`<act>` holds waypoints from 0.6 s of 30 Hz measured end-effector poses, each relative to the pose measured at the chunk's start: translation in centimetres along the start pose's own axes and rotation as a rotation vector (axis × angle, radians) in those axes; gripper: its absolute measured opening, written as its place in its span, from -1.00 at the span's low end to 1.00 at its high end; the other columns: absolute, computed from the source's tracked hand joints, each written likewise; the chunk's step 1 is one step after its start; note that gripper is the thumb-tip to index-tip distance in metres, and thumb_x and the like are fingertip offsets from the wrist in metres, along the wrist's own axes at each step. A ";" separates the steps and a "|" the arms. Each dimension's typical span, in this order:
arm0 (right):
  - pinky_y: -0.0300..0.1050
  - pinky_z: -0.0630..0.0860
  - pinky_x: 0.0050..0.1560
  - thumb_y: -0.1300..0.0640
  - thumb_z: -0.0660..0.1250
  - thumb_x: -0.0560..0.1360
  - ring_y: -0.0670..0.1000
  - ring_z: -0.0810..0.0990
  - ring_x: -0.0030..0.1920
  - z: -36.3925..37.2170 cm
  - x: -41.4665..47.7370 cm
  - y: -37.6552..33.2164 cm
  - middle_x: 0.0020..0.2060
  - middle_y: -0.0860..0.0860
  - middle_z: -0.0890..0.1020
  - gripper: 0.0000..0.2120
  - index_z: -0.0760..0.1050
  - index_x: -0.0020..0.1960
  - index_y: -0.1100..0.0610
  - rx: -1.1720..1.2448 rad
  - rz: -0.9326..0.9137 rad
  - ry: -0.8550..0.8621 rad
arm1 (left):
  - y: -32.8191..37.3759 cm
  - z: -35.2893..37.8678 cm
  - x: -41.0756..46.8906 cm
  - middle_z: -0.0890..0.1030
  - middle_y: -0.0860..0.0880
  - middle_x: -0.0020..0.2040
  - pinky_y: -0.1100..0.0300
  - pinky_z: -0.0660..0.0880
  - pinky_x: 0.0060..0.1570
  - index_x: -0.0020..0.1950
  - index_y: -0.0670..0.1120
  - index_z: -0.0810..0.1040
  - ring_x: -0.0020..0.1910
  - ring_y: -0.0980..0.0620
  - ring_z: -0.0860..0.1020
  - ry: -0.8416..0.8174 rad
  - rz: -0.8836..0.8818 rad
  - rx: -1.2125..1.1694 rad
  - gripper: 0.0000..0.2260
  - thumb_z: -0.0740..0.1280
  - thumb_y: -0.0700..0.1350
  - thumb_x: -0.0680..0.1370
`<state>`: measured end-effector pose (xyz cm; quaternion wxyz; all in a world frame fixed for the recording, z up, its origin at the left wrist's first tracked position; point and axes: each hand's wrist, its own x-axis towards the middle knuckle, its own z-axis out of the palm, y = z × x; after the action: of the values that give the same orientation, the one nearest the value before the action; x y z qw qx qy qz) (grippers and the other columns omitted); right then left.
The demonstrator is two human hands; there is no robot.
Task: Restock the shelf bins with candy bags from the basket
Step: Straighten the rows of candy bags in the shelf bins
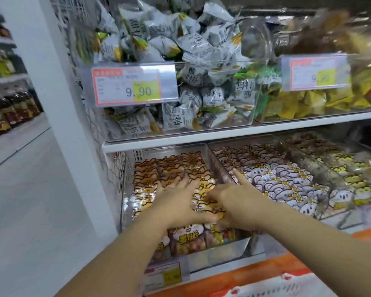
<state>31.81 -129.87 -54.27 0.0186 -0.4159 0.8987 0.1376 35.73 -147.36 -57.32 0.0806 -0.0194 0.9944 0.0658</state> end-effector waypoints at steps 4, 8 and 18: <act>0.33 -0.31 0.51 -0.26 0.35 0.48 0.08 0.13 0.57 0.6 -0.8 -0.1 0.55 0.05 0.21 -0.10 -0.01 0.61 0.07 -0.081 0.056 -0.001 | -1.3 -1.6 3.5 0.14 0.00 0.63 -0.29 0.05 0.52 0.62 0.14 0.06 0.57 -0.07 0.20 0.103 -0.010 -0.292 -0.22 0.01 0.50 0.48; 0.44 -0.35 0.44 -0.11 0.38 0.50 0.13 0.25 0.50 1.6 0.2 -1.2 0.47 0.11 0.33 -0.17 0.05 0.59 0.15 -0.238 0.075 -0.029 | -0.7 0.0 6.9 0.12 -0.03 0.63 -0.36 0.01 0.50 0.63 0.13 0.03 0.60 -0.12 0.10 0.136 -0.041 -0.095 -0.40 0.17 0.18 0.64; 0.45 -0.36 0.43 -0.07 0.31 0.52 0.18 0.43 0.29 1.8 0.0 -1.7 0.17 0.12 0.54 -0.23 0.09 0.53 0.29 -0.306 0.046 0.048 | 0.5 -0.4 5.1 0.56 0.00 0.30 -0.26 0.15 0.47 0.29 0.14 0.52 0.33 -0.13 0.45 0.191 -0.004 -0.066 -0.54 0.18 0.38 0.54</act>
<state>32.91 -130.44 -56.41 -0.0694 -0.3964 0.8767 0.2635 30.62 -147.05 -57.72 -0.0152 -0.0301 0.9948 0.0963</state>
